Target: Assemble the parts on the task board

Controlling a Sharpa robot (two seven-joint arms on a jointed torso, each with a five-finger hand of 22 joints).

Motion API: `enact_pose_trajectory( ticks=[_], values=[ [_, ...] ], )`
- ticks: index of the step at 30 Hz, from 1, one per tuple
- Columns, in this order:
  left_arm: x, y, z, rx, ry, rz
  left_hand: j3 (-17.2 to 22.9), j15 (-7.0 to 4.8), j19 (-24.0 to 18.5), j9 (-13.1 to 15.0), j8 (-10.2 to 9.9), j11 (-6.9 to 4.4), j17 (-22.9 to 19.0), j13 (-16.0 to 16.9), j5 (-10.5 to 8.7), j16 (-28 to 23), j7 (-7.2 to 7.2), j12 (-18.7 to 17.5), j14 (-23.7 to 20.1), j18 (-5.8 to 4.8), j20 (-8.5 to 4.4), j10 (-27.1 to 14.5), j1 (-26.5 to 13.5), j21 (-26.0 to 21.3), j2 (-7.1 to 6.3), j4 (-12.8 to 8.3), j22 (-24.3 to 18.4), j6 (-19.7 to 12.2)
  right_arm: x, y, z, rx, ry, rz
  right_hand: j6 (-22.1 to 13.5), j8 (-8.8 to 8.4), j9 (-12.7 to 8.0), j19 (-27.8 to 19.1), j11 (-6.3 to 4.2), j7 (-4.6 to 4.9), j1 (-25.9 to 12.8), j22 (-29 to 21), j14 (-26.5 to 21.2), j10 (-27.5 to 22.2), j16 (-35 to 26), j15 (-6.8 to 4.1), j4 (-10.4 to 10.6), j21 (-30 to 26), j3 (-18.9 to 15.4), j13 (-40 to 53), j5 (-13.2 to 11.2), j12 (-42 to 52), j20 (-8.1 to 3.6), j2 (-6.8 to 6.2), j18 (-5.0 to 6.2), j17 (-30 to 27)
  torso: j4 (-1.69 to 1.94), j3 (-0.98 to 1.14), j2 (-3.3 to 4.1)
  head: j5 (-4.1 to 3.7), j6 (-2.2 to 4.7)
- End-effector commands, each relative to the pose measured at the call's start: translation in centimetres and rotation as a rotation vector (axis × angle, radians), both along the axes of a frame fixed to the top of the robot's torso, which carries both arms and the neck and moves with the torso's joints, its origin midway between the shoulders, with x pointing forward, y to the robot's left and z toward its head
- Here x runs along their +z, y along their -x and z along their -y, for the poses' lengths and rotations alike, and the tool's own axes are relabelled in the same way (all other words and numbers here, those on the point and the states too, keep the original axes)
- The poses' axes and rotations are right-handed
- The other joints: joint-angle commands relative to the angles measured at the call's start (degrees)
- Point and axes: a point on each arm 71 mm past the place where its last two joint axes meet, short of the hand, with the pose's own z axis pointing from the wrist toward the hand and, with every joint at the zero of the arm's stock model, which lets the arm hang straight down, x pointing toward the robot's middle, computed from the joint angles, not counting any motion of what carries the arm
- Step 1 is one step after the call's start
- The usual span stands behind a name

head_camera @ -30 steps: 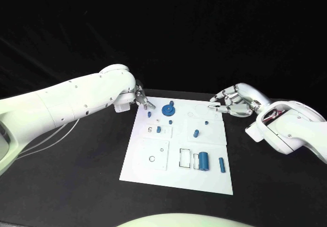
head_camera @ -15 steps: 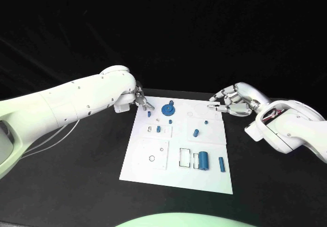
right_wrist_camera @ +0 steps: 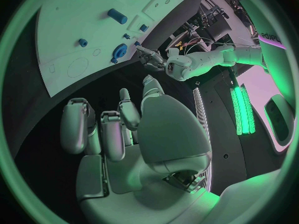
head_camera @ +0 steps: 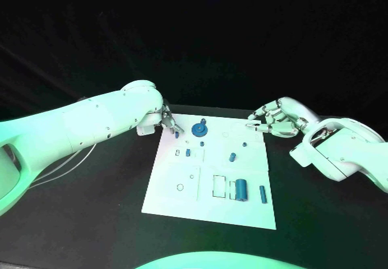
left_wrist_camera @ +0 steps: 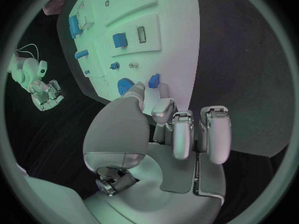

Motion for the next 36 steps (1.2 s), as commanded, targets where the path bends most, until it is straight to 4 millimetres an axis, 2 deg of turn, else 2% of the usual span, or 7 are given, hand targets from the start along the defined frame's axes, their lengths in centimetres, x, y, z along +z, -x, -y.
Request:
enact_pose_trajectory(
  ticks=[1,8,14,22,27,30,36],
  values=[
    [-0.09,0.08,0.3,-0.025,-0.001,-0.015,-0.44,0.38,4.93,-0.1,-0.36,0.25,15.07,0.04,0.39,0.14,0.13,0.11,6.05,-0.45,0.49,-0.13,-0.11,-0.13,0.62,0.04,13.44,0.38,-0.04,0.05,-0.15,0.016,0.009,0.002,-0.41,0.2,0.07,-0.05,-0.29,0.18,-0.48,2.86,4.01,-0.05,-0.37,-0.31,0.02,-0.2,-0.28,-0.02,-0.25,-0.19,-0.16,-0.07,0.98,6.6,0.01,0.0,0.01,-0.08,0.0],
    [-0.12,0.1,0.31,-0.025,0.0,-0.016,-0.49,0.38,4.98,-0.38,-0.53,0.23,15.07,0.07,0.4,0.14,0.11,0.21,6.05,-0.47,0.5,-0.12,0.43,-0.09,1.09,-0.05,13.51,0.57,-0.05,0.04,-0.16,0.016,0.009,0.002,-0.42,0.24,0.07,-0.02,-0.29,0.17,-0.51,2.9,4.02,0.01,-0.37,-0.32,0.0,-0.18,-0.34,0.04,-0.22,-0.13,-0.16,0.01,0.97,6.61,0.03,0.01,-0.01,-0.03,0.0],
    [-0.11,0.11,0.37,-0.022,0.008,-0.015,-0.3,0.37,4.98,-0.9,-0.88,0.22,15.07,0.06,0.39,0.14,0.1,0.31,6.05,-0.47,0.51,-0.14,1.61,-0.09,2.38,-0.11,13.52,0.89,-0.05,0.03,-0.18,0.017,0.009,0.002,-0.42,0.24,0.07,-0.02,-0.29,0.17,-0.51,2.9,4.02,0.01,-0.37,-0.32,0.0,-0.18,-0.34,0.04,-0.22,-0.13,-0.16,0.01,0.97,6.61,-0.01,0.02,-0.01,0.01,-0.06],
    [-0.13,0.13,0.47,-0.022,0.028,-0.018,0.79,0.24,5.01,-1.76,-1.49,0.07,15.07,-0.18,0.43,0.14,-0.06,0.23,6.05,-0.48,0.45,-0.32,5.91,-0.07,4.36,-0.62,13.58,1.23,-0.05,0.03,-0.19,0.017,0.009,0.002,-0.42,0.26,0.07,0.01,-0.3,0.17,-0.51,2.93,4.01,0.09,-0.4,-0.32,-0.01,-0.14,-0.35,0.12,-0.2,-0.05,-0.16,0.04,0.96,6.57,0.01,0.02,0.0,0.0,-0.13],
    [-0.17,0.16,0.57,-0.028,0.041,-0.025,3.4,0.07,5.0,-2.28,-2.01,-0.15,15.07,-0.44,0.69,0.14,-0.26,0.0,6.05,-0.47,0.36,-0.56,10.81,-0.09,5.89,-2.1,13.57,0.94,-0.05,0.03,-0.2,0.018,0.009,0.002,-0.42,0.26,0.07,0.01,-0.3,0.17,-0.51,2.93,4.01,0.09,-0.4,-0.32,-0.01,-0.14,-0.35,0.12,-0.2,-0.05,-0.16,0.04,0.96,6.57,0.0,0.02,-0.01,0.0,-0.25],
    [-0.21,0.18,0.59,-0.033,0.045,-0.034,4.91,0.09,5.0,-2.6,-2.38,-0.12,15.07,-0.57,0.74,0.14,-0.19,-0.15,6.05,-0.48,0.33,-0.68,12.75,-0.09,6.03,-2.78,13.58,0.7,-0.05,0.03,-0.21,0.018,0.009,0.001,-0.42,0.26,0.07,0.01,-0.3,0.17,-0.51,2.93,4.01,0.09,-0.4,-0.32,-0.01,-0.14,-0.35,0.12,-0.2,-0.05,-0.16,0.04,0.96,6.57,-0.01,0.01,-0.01,0.03,-0.24],
    [-0.27,0.17,0.5,-0.034,0.044,-0.043,8.96,0.25,5.01,-3.33,-3.02,0.06,15.07,-0.88,0.77,0.14,0.07,-0.41,6.05,-0.48,0.38,-0.79,15.16,-0.08,5.44,-3.41,13.61,0.72,-0.05,0.05,-0.2,0.019,0.009,0.001,-0.42,0.26,0.07,0.01,-0.3,0.17,-0.51,2.93,4.01,0.09,-0.4,-0.32,-0.01,-0.14,-0.35,0.12,-0.2,-0.05,-0.16,0.04,0.96,6.57,0.0,-0.01,-0.05,0.04,-0.26]
  ],
)
